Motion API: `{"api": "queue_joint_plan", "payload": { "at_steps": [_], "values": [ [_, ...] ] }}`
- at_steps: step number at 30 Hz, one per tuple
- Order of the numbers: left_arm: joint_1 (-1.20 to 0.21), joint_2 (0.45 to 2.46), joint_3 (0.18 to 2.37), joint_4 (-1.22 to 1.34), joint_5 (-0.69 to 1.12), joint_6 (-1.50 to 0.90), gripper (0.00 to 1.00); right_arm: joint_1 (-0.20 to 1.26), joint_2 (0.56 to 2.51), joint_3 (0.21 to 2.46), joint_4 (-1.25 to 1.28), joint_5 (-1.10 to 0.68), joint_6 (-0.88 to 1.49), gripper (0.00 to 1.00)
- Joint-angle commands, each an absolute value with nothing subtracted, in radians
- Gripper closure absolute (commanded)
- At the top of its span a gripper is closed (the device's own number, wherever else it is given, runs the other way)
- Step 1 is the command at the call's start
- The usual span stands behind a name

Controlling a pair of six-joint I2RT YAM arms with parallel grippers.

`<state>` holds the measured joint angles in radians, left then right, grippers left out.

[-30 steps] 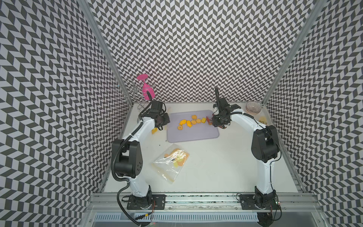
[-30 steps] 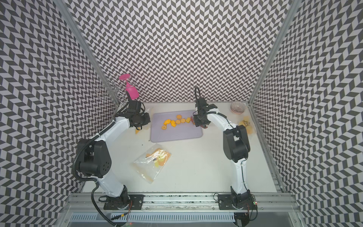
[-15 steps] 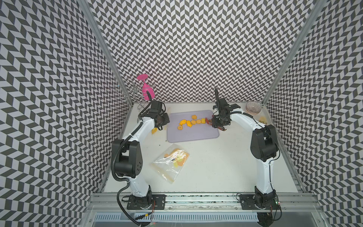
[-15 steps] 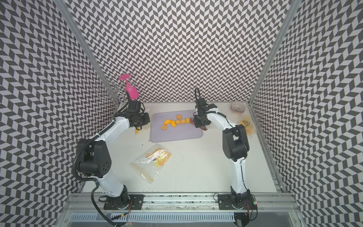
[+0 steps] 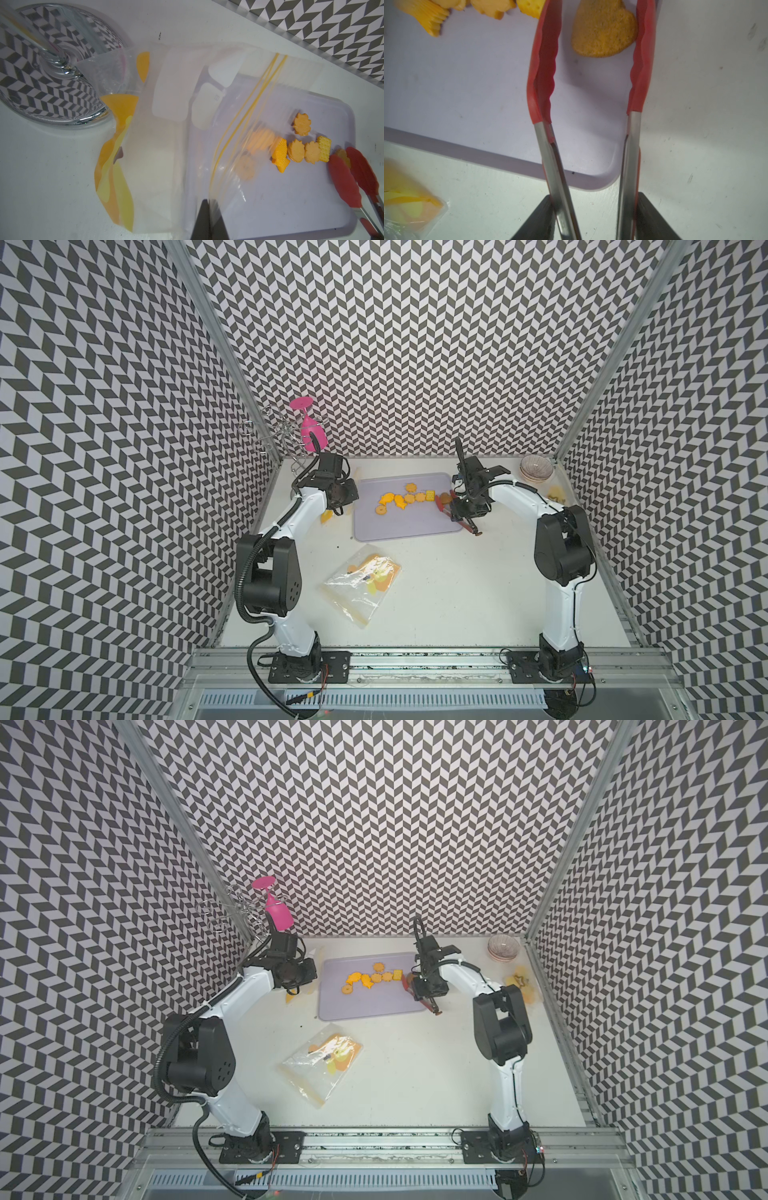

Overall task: Put the cookies into a resealable bag to prevent moisture
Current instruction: Pick up the cookie from the tray.

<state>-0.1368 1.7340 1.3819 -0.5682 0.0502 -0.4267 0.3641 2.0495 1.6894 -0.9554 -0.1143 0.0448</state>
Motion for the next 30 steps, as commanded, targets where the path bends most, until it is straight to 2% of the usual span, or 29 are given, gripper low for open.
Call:
{"api": "queue_joint_plan", "payload": {
  "at_steps": [1, 9, 16, 30],
  "values": [
    [-0.129, 1.730, 1.375, -0.550, 0.057, -0.422, 1.00, 0.370, 1.987, 1.680, -0.948, -0.123, 0.041, 0.41],
    [-0.129, 1.731, 1.374, -0.549, 0.060, -0.420, 1.00, 0.371, 2.020, 1.696, -0.945, -0.090, 0.040, 0.44],
    [-0.128, 1.732, 1.374, -0.547, 0.070, -0.416, 1.00, 0.371, 2.027, 1.709, -0.936, -0.109, 0.043, 0.51],
    [-0.132, 1.740, 1.367, -0.515, 0.181, -0.397, 1.00, 0.376, 1.834, 1.620, -0.802, -0.094, 0.098, 0.61]
  ]
}}
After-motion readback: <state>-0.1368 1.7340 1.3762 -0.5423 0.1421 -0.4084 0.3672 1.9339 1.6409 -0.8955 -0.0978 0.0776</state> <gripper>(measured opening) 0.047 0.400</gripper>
